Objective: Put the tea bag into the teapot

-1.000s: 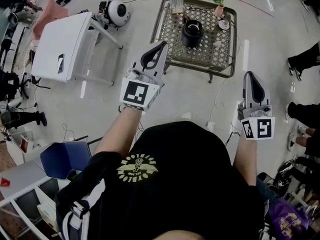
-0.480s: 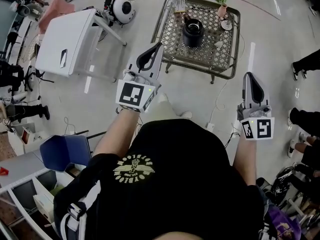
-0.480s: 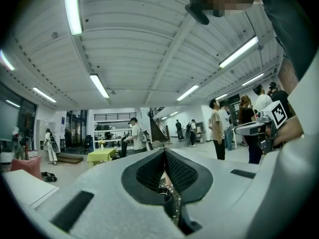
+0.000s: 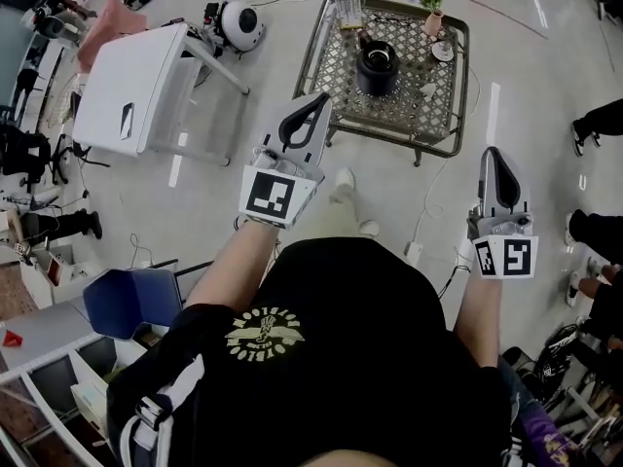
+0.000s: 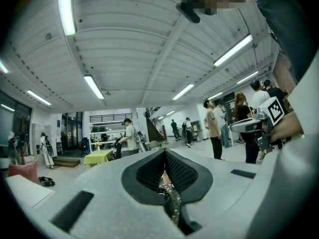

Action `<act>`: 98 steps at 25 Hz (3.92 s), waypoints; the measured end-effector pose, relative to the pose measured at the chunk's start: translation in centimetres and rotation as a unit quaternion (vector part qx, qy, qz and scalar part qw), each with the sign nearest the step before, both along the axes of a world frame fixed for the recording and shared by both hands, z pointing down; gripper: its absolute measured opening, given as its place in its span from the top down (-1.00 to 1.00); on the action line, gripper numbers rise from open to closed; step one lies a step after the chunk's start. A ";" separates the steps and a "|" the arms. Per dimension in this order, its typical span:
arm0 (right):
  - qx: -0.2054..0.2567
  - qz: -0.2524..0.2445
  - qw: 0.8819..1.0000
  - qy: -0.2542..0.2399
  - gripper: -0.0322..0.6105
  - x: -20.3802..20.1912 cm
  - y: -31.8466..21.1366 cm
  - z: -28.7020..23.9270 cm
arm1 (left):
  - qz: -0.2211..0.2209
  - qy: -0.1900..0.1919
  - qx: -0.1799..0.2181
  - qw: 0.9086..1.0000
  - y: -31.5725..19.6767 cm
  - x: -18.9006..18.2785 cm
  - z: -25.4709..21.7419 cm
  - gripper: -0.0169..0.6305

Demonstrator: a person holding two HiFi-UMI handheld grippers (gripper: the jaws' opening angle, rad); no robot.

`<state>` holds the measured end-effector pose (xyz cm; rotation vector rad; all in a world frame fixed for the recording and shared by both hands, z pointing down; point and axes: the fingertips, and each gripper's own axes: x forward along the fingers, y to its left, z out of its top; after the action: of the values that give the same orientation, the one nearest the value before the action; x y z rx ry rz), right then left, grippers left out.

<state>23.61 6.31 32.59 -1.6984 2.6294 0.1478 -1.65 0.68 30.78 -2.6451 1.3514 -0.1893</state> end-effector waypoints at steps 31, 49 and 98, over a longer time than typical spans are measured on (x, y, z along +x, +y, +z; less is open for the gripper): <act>-0.061 0.019 0.998 0.027 0.87 -1.2 -5.6 5.3 | 0.022 0.005 -0.035 0.999 -8.3 -1.2 5.6 0.96; -0.022 0.056 0.997 0.037 0.87 -2.0 -16.9 0.2 | 0.038 0.025 -0.041 0.998 -20.3 -3.2 2.9 0.96; -0.328 -0.005 0.942 0.074 0.87 3.9 -34.4 32.4 | 0.017 -0.020 -0.191 0.981 -33.9 5.6 19.9 0.96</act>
<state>27.52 -28.05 64.94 -1.8768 3.0115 -0.7091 3.97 -33.20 50.69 -2.9488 1.3732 -0.5450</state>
